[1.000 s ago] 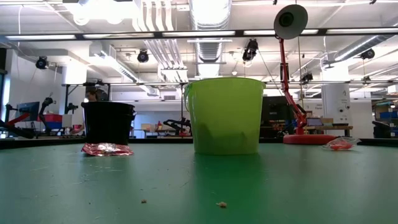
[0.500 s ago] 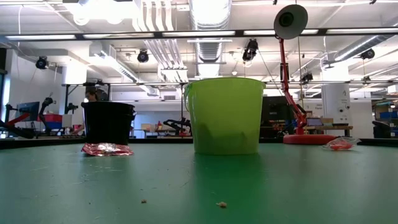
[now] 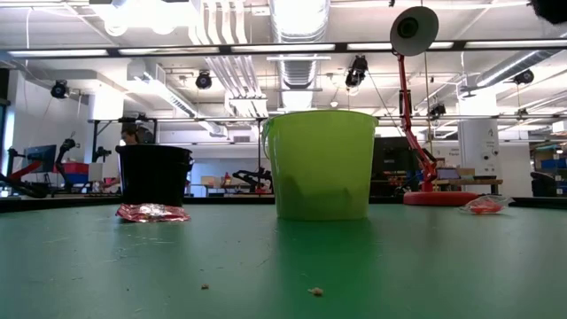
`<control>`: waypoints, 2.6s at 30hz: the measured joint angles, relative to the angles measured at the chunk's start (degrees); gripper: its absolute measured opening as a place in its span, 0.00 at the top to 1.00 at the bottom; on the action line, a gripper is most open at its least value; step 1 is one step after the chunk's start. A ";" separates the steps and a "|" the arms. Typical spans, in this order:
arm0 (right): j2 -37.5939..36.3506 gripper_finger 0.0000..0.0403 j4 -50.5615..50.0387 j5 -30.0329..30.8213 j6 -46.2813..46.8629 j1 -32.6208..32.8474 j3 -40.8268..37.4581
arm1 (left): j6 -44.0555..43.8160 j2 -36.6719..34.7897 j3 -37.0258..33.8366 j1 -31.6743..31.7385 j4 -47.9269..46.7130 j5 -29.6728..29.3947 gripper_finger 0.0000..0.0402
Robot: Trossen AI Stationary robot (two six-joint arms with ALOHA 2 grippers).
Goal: Sort candy
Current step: Put the red candy into the black bucket
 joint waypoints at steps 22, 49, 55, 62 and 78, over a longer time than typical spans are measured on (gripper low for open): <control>0.09 0.97 -1.39 9.74 -46.48 -23.89 18.75 | 5.48 -9.42 -1.16 6.74 -0.02 -1.87 0.75; 0.11 0.97 6.07 0.43 -79.86 -53.02 25.57 | 19.53 -6.78 -1.97 30.07 1.80 0.75 0.79; 0.11 0.97 7.97 -1.55 -84.10 -56.94 25.57 | 33.88 -4.74 -1.99 48.41 8.45 11.54 0.79; 0.11 0.97 8.13 -3.22 -87.45 -59.25 25.57 | 42.16 0.41 -1.99 66.58 24.02 45.72 0.76; 0.11 0.97 13.97 -4.55 -91.17 -63.13 25.57 | 34.29 19.80 4.70 67.53 52.33 75.15 0.57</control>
